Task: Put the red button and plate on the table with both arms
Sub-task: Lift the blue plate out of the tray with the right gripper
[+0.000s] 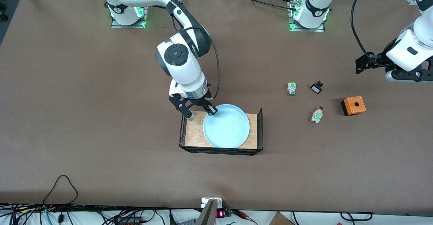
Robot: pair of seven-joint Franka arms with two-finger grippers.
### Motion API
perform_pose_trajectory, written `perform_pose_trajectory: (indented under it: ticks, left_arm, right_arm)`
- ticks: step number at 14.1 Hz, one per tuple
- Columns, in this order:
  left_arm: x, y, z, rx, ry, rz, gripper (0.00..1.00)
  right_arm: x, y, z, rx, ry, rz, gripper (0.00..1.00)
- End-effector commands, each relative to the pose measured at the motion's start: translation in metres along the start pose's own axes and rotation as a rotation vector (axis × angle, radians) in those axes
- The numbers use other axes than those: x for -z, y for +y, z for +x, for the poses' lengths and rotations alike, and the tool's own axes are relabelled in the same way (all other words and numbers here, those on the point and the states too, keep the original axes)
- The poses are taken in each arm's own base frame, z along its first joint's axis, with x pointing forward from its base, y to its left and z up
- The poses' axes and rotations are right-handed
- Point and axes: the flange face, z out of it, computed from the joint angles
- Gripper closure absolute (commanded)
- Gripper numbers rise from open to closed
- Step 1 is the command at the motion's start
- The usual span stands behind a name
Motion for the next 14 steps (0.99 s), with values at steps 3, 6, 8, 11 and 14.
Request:
perform_pose_trajectory:
  ticks: [3, 6, 8, 11, 14]
  left_arm:
    - [0.009, 0.016, -0.002, -0.036, -0.001, 0.017, 0.0]
    - [0.009, 0.016, -0.002, -0.036, -0.001, 0.017, 0.0]
    - [0.009, 0.016, -0.002, -0.036, -0.001, 0.017, 0.0]
    - [0.009, 0.016, -0.002, -0.036, -0.001, 0.017, 0.0]
    - [0.01, 0.013, -0.003, -0.031, -0.001, 0.016, 0.0]
  right_arm:
    - [0.041, -0.016, -0.013, 0.008, -0.001, 0.058, 1.0]
    - [0.063, -0.017, -0.017, 0.019, -0.009, 0.05, 1.0]
    - [0.087, -0.017, -0.01, 0.024, -0.011, 0.046, 1.0]
    - [0.126, -0.01, 0.014, 0.085, -0.022, 0.011, 1.0]
    - [0.163, 0.0, 0.047, 0.097, -0.076, 0.008, 1.0]
